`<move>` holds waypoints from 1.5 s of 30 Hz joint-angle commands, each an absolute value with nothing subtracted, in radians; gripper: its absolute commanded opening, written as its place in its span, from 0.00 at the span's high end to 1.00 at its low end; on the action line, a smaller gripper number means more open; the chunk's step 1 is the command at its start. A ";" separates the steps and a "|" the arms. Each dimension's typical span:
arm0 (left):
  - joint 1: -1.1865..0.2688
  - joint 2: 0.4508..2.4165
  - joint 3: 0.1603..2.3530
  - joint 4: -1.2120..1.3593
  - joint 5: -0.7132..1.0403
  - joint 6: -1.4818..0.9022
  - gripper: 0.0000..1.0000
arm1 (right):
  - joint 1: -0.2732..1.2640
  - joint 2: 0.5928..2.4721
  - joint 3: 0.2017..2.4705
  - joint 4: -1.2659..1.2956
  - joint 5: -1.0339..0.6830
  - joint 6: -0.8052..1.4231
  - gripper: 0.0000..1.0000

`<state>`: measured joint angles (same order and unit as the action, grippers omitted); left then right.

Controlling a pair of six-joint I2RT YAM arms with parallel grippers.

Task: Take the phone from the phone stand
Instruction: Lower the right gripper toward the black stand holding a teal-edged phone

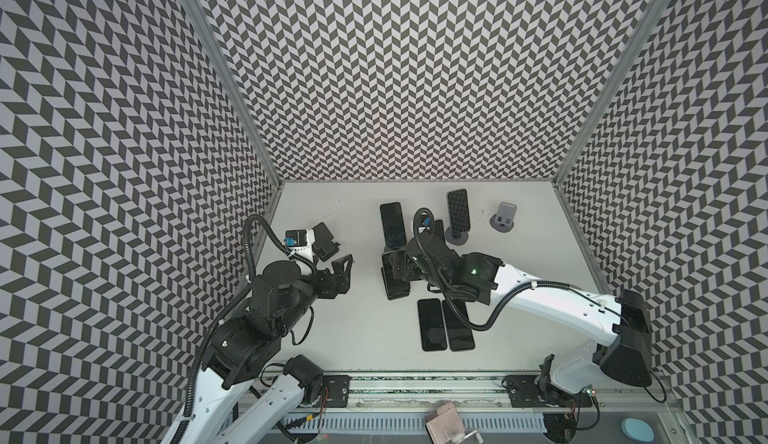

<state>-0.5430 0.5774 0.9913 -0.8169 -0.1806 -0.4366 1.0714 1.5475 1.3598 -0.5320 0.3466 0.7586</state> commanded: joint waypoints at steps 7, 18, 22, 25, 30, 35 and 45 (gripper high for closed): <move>-0.546 0.545 0.982 -0.888 -0.129 -0.467 0.08 | 1.077 1.614 1.420 -0.515 0.375 0.679 0.09; -0.546 0.491 0.934 -0.920 -0.122 -0.501 0.07 | 1.077 1.644 1.428 -0.477 0.413 0.632 0.01; -0.546 0.437 0.918 -0.948 -0.126 -0.522 0.07 | 1.077 1.667 1.435 -0.466 0.426 0.628 0.01; -0.546 0.407 0.906 -0.975 -0.134 -0.543 0.07 | 1.078 1.683 1.446 -0.462 0.435 0.620 0.01; -0.545 0.362 0.906 -1.030 -0.139 -0.577 0.07 | 1.077 1.703 1.450 -0.447 0.453 0.601 0.01; -0.545 0.325 0.921 -1.074 -0.140 -0.610 0.07 | 1.077 1.729 1.452 -0.426 0.459 0.579 0.01; -0.545 0.330 0.929 -1.080 -0.111 -0.634 0.08 | 1.077 1.778 1.482 -0.439 0.460 0.579 0.01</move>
